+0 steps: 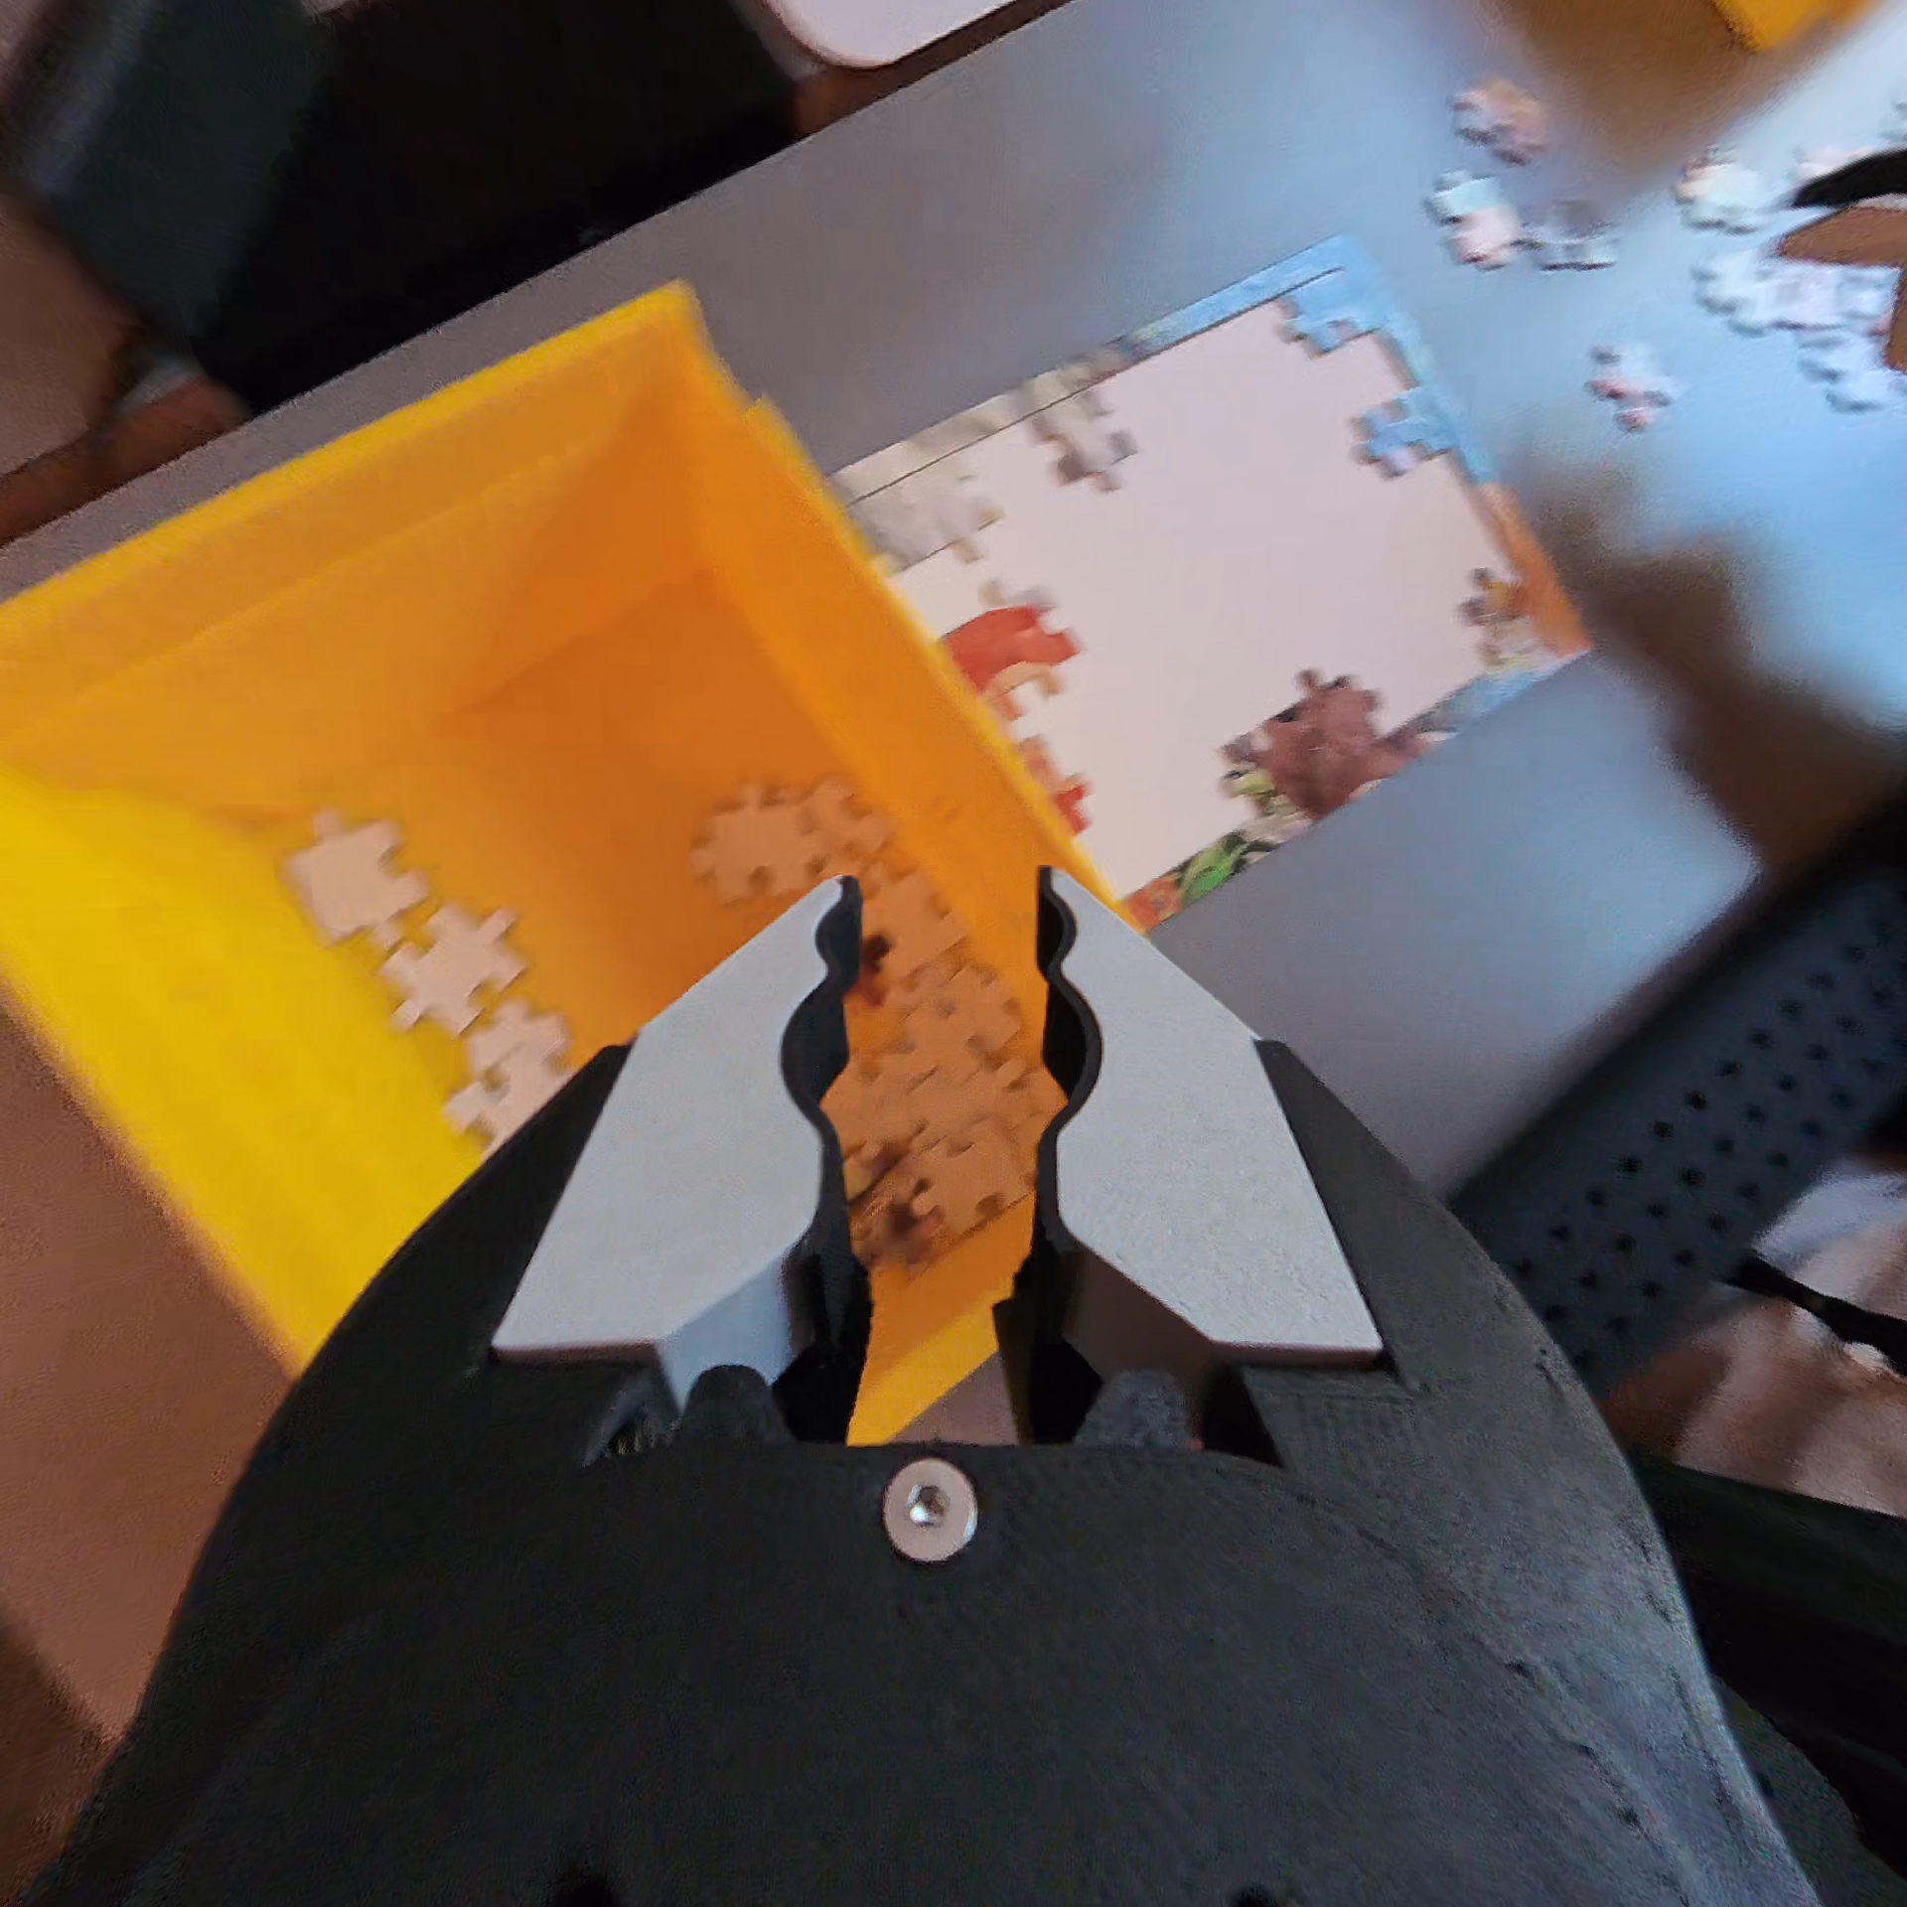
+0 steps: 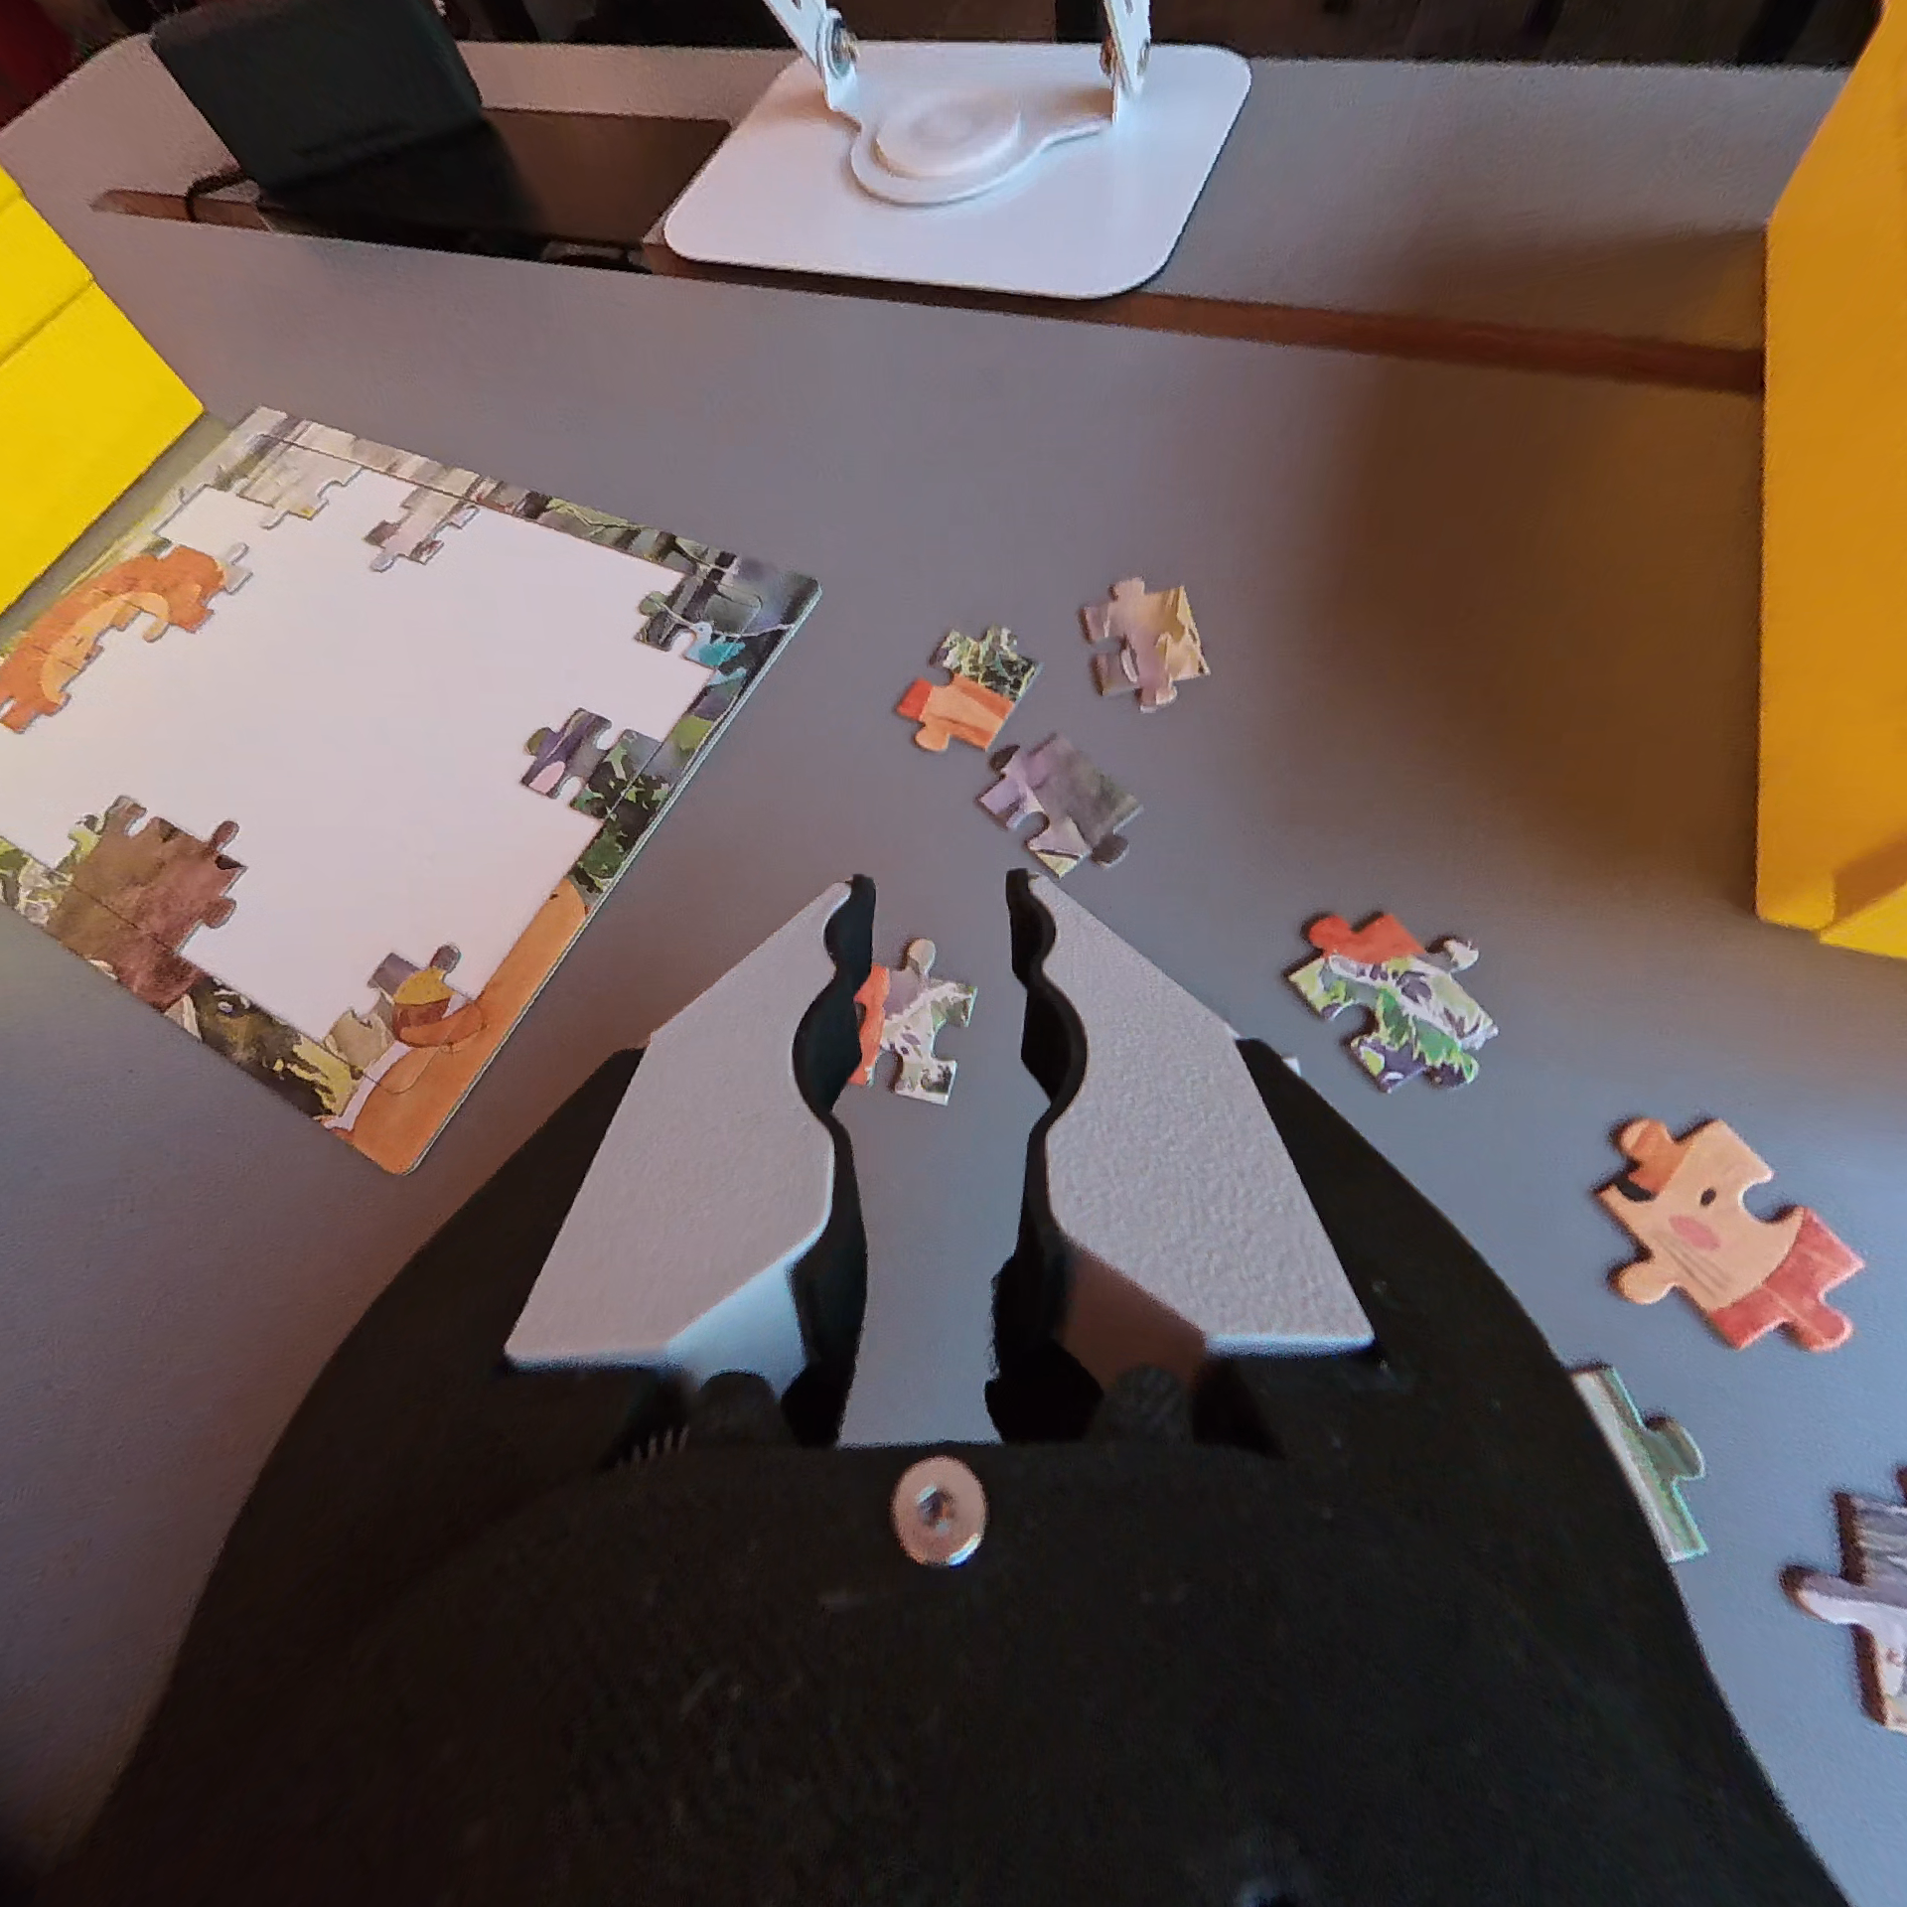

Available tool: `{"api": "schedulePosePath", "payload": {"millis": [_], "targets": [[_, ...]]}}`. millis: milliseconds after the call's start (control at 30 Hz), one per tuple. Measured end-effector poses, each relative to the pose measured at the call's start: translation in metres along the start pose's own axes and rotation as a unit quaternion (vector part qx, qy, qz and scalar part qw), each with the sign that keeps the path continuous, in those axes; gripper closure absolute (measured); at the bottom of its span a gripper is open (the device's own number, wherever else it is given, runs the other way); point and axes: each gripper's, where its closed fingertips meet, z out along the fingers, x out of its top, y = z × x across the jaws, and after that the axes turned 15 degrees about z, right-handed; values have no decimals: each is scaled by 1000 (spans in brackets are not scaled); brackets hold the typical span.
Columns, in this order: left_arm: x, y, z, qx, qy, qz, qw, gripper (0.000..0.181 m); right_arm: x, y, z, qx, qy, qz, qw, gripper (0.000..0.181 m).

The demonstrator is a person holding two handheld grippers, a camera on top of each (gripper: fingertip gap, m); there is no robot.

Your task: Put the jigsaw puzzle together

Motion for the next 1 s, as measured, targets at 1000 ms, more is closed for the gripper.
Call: {"api": "schedulePosePath", "payload": {"millis": [1000], "targets": [[-148, -59, 71, 27, -324, -125, 938, 142, -4, -9, 5, -3, -4, -40, 999, 157]]}}
